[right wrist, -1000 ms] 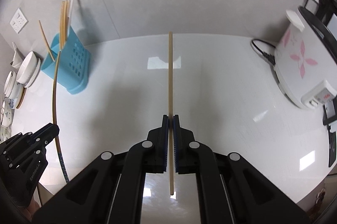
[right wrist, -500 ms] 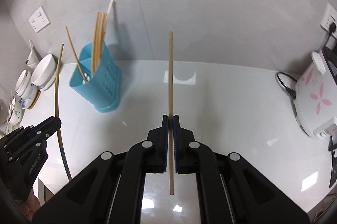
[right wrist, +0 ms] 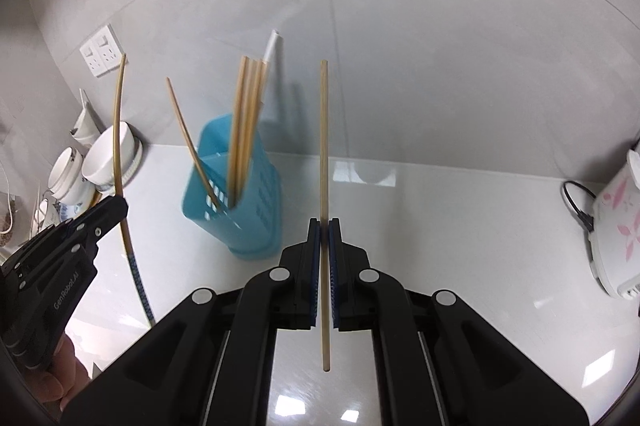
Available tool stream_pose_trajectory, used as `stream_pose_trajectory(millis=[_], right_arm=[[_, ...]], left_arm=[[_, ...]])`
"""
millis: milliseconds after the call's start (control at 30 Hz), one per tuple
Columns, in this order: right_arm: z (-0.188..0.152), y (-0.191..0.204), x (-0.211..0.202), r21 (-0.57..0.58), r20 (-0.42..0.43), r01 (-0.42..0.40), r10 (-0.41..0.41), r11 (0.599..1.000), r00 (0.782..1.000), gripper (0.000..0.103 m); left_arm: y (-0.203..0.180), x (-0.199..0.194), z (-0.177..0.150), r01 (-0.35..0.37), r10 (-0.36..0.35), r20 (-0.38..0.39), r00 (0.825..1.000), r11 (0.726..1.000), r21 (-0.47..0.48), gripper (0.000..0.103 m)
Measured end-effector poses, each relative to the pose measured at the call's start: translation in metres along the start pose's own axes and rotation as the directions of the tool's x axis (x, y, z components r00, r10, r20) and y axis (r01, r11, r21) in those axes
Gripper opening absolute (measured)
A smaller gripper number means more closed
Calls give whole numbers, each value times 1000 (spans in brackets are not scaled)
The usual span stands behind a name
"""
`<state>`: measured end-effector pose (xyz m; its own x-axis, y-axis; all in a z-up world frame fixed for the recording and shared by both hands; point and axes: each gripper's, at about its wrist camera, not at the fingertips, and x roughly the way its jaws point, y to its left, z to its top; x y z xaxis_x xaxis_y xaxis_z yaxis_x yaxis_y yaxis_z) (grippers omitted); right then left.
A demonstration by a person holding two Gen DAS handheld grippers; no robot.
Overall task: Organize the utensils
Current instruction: 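Lift and carry both chopsticks to the blue holder with both tools, then lower the blue-ended chopstick into the holder and open the left tool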
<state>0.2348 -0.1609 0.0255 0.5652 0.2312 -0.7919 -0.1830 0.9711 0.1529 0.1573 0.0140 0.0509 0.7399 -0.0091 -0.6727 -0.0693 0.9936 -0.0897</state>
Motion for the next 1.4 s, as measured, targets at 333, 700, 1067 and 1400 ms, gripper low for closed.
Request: stream_pose_trajectory(millis=[333,700,1067,1400], right_arm=[[25,21,11,7,48,-43,42,999,998,4],[40,22,35,22,48,-55,54,998,997,4],[40,13,69,60,0,-46,46,997,999,4],[35,13,76,59,-18,-59,60,997,998,4]], left_arm=[[16,13,31,69,-66,122,990,998,-15,7],[14,42,40,124,-125,217,968,992,16,7],[8,88,27,111,-115,207,972,993,30,7],[3,113,8,87,-96,137,986,994,65,7]])
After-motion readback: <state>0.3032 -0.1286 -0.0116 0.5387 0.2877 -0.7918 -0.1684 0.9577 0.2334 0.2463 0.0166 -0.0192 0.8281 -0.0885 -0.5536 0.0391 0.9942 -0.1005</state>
